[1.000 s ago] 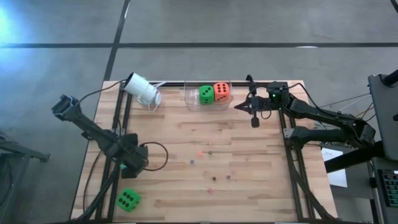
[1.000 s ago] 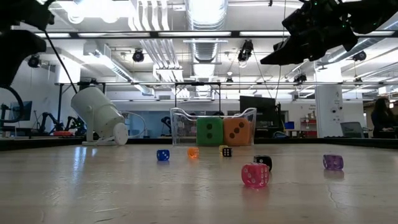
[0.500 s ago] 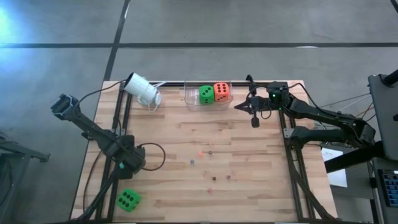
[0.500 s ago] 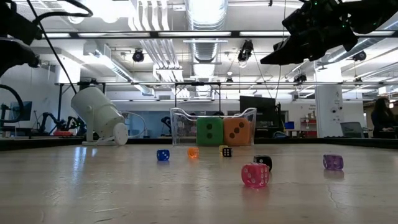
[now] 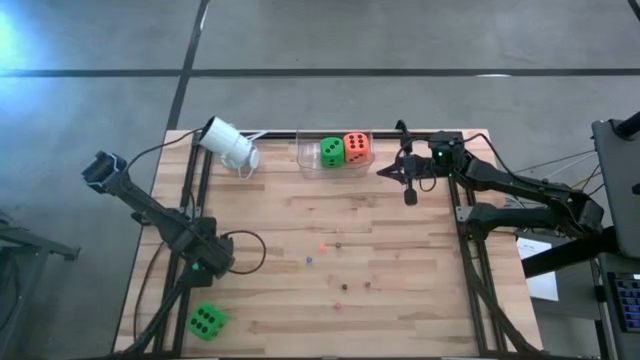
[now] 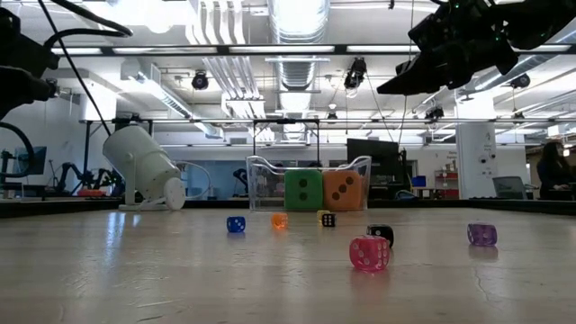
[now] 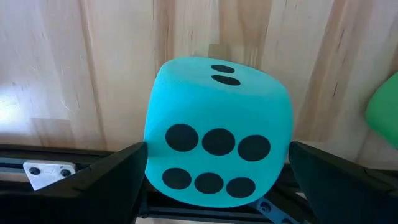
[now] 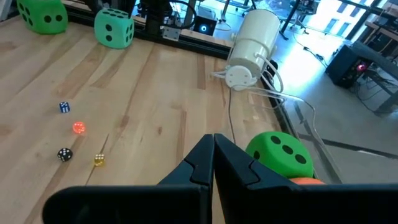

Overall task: Pick & Place Dice
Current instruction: Put the big blue dice into the transparent bin

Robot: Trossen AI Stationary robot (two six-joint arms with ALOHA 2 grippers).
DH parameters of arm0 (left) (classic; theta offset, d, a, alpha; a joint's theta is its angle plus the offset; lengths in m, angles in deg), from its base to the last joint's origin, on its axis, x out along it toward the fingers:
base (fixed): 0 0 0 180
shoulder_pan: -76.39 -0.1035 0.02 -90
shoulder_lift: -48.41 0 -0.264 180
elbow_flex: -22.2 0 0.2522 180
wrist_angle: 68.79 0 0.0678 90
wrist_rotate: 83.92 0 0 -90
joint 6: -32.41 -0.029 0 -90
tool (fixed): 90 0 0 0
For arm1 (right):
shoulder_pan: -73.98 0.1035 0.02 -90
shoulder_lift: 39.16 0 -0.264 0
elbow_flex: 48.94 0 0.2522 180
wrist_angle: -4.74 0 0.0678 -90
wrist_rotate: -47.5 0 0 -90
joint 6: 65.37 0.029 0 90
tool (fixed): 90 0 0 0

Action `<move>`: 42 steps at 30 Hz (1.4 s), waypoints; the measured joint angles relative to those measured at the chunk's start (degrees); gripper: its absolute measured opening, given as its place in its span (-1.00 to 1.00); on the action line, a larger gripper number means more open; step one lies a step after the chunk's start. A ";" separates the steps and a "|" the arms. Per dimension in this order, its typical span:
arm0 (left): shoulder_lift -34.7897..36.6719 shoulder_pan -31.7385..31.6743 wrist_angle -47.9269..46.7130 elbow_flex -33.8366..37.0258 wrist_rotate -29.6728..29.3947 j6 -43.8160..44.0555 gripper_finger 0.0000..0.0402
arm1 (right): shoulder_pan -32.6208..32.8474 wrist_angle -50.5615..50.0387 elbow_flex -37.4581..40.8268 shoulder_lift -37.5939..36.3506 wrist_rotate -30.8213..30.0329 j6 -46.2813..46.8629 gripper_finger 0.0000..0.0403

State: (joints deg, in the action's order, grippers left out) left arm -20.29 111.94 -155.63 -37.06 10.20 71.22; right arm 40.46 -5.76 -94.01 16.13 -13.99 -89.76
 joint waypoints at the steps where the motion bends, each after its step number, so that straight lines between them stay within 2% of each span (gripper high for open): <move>1: 0.00 0.00 0.02 0.00 0.00 0.00 0.97 | 0.00 0.01 0.00 0.00 0.00 0.00 -0.96; 24: -2.27 -0.25 0.68 0.02 -0.49 -1.49 0.96 | 0.00 0.09 0.14 0.00 0.00 0.23 -0.96; 32: -2.38 -1.24 3.01 -1.71 -5.47 -1.31 0.97 | 0.00 0.11 0.15 0.00 0.00 0.44 -0.96; 42: -2.38 -1.79 2.58 -3.06 -5.40 -1.35 0.97 | 0.01 0.19 0.35 0.00 0.00 0.86 -0.96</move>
State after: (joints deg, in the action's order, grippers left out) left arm -22.68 110.15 -153.05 -40.12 4.80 69.87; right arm 40.47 -5.57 -93.66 16.13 -13.99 -88.90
